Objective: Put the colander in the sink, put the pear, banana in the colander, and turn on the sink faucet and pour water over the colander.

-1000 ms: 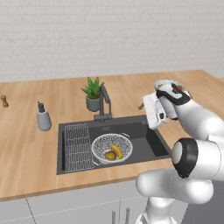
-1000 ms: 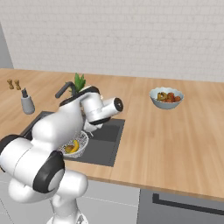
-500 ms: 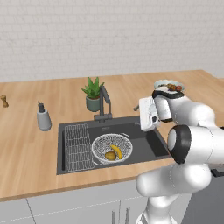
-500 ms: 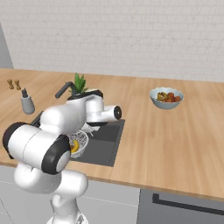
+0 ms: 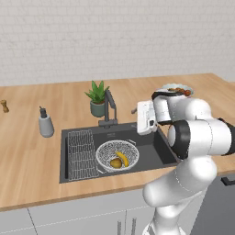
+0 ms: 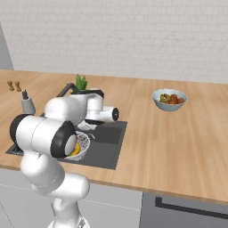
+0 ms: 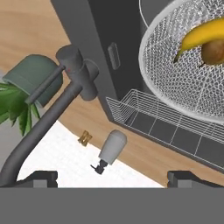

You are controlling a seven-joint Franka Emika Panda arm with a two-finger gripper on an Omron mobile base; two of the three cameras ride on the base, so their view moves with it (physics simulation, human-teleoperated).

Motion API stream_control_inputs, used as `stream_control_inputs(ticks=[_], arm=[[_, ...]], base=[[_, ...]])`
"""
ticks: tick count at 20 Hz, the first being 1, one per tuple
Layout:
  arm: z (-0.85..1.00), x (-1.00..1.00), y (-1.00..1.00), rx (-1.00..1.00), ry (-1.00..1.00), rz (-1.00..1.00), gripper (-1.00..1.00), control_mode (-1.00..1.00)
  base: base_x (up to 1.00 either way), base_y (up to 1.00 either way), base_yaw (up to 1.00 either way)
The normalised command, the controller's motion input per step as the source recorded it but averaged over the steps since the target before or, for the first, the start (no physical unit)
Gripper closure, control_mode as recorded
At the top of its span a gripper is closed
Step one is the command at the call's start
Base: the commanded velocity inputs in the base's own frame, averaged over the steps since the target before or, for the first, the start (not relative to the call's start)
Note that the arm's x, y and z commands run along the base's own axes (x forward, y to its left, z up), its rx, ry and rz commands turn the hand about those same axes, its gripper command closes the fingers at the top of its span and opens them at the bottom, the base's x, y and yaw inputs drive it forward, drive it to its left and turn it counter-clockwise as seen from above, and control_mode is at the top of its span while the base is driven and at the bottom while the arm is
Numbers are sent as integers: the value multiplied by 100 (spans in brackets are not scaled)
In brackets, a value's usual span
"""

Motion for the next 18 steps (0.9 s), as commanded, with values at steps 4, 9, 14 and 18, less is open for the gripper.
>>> stream_control_inputs(ticks=[4,9,14,18], arm=[[0,28,23,12,0,0,-100,-100],[-3,21,8,14,0,0,-100,-100],[-17,23,0,11,4,-4,-100,-100],[-22,21,0,10,5,-6,-100,-100]], base=[[0,0,0],[0,0,0],[0,0,0],[0,0,0]])
